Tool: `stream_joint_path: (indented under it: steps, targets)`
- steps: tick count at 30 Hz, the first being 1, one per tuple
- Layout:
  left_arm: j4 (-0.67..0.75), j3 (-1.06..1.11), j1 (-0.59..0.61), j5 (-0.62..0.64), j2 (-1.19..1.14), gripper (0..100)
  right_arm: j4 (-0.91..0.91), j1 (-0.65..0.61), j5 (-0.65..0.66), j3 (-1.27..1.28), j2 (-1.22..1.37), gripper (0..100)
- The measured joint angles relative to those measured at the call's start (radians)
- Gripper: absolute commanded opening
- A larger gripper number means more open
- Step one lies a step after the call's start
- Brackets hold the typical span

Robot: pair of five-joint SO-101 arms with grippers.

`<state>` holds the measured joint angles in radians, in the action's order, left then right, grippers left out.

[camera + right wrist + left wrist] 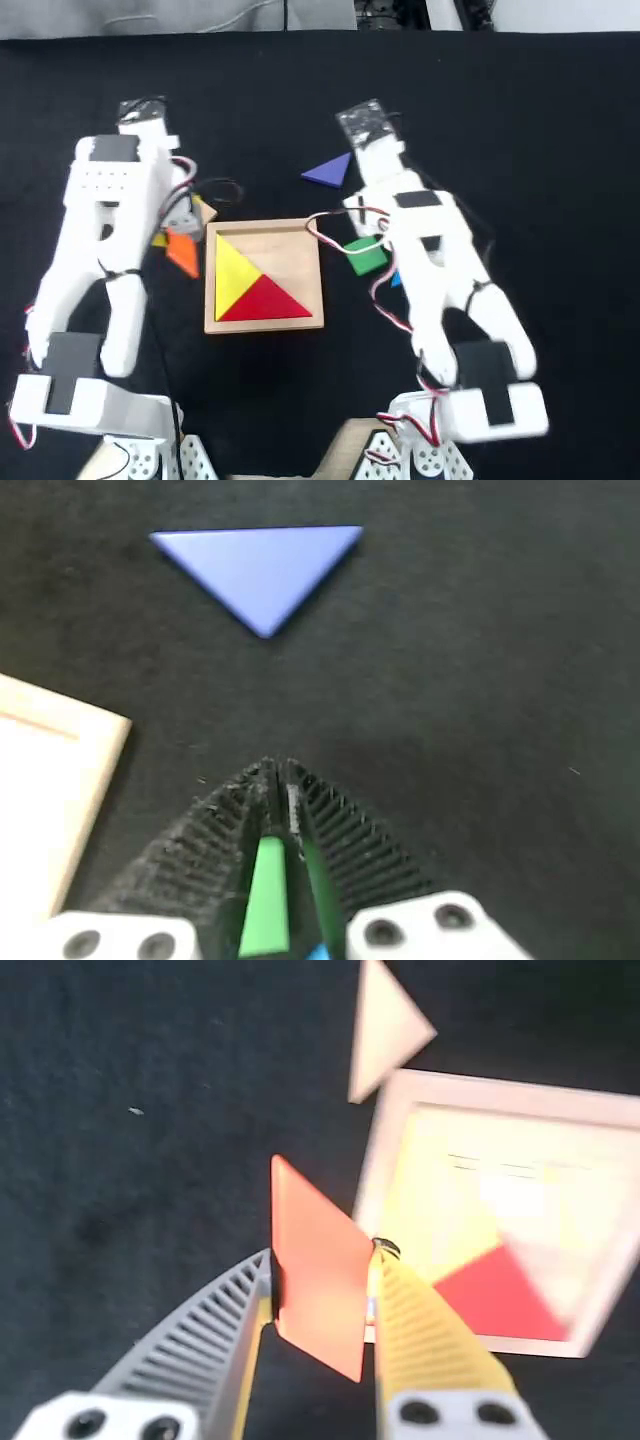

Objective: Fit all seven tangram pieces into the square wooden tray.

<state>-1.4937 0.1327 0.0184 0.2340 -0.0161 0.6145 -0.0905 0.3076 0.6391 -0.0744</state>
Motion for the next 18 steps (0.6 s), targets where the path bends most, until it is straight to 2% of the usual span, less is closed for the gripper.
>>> stream_joint_path:
  steps: [8,12,18]
  targets:
    - [-0.003,0.000,-0.311,0.292,0.002,8,-0.018,0.101,0.000,0.100,-0.135,1.1]
    - [0.057,0.005,-0.400,0.325,0.002,8,-0.081,0.167,0.000,0.138,-0.138,1.1]
    - [0.245,0.051,-0.440,0.338,-0.095,8,-0.158,0.180,-0.057,0.178,-0.138,1.1]
